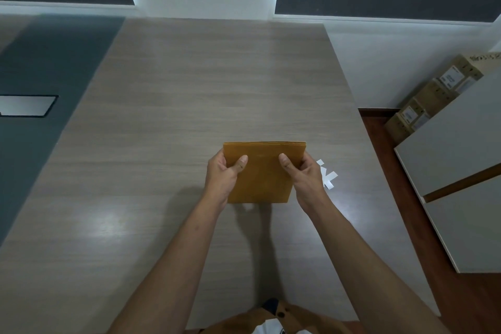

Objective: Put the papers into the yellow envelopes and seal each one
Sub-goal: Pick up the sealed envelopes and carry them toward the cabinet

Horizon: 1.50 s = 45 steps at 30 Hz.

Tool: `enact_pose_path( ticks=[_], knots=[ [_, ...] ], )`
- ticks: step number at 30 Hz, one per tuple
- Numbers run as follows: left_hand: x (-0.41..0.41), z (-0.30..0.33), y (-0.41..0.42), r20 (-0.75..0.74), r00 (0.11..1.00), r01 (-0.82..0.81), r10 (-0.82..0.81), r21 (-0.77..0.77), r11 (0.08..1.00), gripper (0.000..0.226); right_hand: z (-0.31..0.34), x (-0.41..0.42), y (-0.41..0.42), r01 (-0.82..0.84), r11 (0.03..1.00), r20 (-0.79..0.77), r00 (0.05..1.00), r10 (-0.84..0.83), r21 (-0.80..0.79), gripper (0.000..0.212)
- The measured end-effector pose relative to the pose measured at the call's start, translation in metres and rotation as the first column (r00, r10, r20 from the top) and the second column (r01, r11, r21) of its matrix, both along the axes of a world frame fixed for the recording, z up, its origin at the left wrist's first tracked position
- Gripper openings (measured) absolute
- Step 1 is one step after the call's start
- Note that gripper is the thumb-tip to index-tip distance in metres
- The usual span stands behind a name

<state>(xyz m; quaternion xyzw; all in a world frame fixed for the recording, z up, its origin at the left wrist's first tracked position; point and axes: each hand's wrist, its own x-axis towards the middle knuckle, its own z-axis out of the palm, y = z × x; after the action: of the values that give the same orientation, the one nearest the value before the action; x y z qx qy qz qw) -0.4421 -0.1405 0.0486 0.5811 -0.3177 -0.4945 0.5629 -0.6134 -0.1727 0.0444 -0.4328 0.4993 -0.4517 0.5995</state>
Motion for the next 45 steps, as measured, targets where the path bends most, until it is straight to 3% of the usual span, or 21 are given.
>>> enact_pose_path(
  ticks=[6,11,15,18,23,25,30,36,45],
  knots=[
    [0.007,-0.009,0.004,0.065,0.995,0.073,-0.079,0.082,0.994,0.025,0.001,0.001,0.001,-0.007,0.999,0.018,1.000,0.006,0.032,0.024],
    [0.003,-0.003,0.000,0.065,0.996,0.051,-0.055,0.075,0.996,0.020,0.008,0.003,0.001,0.027,0.999,0.007,1.000,-0.027,0.034,0.026],
    [-0.003,0.003,-0.003,0.049,0.997,0.049,-0.055,0.114,0.992,0.017,0.018,-0.002,-0.001,0.078,0.997,-0.067,0.995,-0.076,0.029,0.032],
    [-0.013,0.009,-0.008,0.067,0.995,0.059,-0.071,0.161,0.985,0.017,0.022,-0.011,0.002,0.109,0.992,-0.109,0.989,-0.101,0.063,0.025],
    [-0.037,0.013,-0.014,0.055,0.985,0.148,-0.166,0.243,0.959,0.022,0.015,-0.046,0.022,0.143,0.976,-0.171,0.979,-0.114,0.166,0.050],
    [-0.049,0.012,-0.014,0.031,0.979,0.188,-0.203,0.262,0.947,0.030,0.009,-0.062,0.035,0.146,0.965,-0.203,0.974,-0.101,0.218,0.049],
    [-0.095,0.009,-0.009,0.015,0.943,0.313,-0.333,0.308,0.899,0.039,-0.003,-0.105,0.071,0.238,0.933,-0.199,0.962,-0.188,0.268,0.042],
    [-0.161,0.016,0.008,-0.037,0.885,0.458,-0.465,0.252,0.852,0.046,0.000,-0.173,0.099,0.368,0.895,-0.145,0.929,-0.341,0.252,0.038],
    [-0.325,0.027,0.059,0.114,0.777,0.586,-0.619,0.229,0.777,0.038,0.019,-0.323,0.161,0.521,0.823,-0.101,0.853,-0.512,0.228,0.026]
  ],
)
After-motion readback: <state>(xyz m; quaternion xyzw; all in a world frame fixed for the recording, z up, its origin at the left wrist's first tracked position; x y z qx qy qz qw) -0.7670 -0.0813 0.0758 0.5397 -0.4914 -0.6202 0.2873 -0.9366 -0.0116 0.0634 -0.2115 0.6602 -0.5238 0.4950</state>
